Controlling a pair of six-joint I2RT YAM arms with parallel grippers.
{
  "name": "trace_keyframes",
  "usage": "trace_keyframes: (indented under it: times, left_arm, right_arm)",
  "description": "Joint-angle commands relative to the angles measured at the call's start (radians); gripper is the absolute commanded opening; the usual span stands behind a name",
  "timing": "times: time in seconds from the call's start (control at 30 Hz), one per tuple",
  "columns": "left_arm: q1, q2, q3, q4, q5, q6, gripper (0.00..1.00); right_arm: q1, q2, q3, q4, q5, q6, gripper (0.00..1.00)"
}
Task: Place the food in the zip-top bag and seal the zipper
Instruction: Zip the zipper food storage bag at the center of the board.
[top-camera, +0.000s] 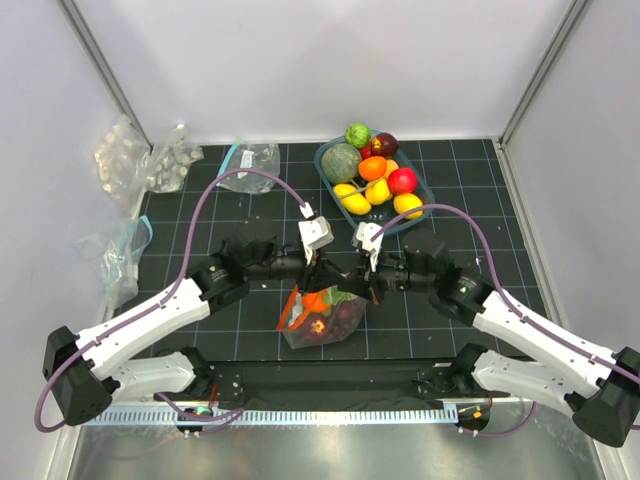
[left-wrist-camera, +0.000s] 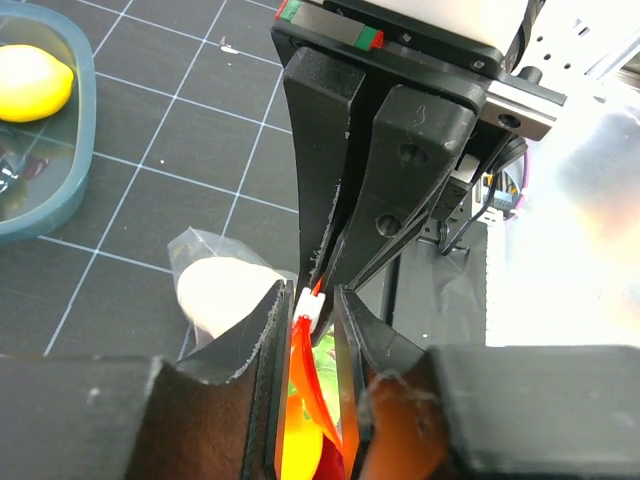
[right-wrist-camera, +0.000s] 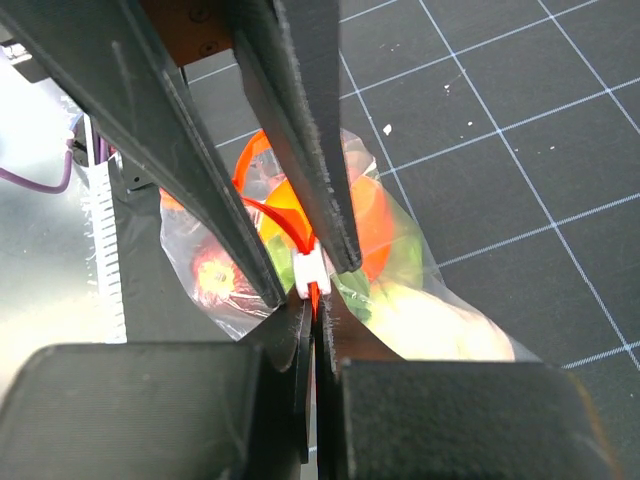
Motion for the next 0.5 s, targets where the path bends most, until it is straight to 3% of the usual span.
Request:
trace_keyframes:
  times: [0.0,0.13,0.47]
  left_arm:
    - [-0.003,-0.006,0.029,-0.018,0.018,-0.001,0.28]
    - [-0.003,-0.005,0.027,-0.021,0.000,0.002,0.35]
    - [-0.003,0.034,0.053,-0.053,0.045,0.016,0.22]
  right_arm:
    - [0.001,-0.039,0.026,0.138,-0.018,-0.008,0.01]
    - [0.001,-0.045,0.023,0.141,-0.021,-0.008,0.01]
    - [0.001,-0.056,0.017,0.150,-0.005,-0.003,0.01]
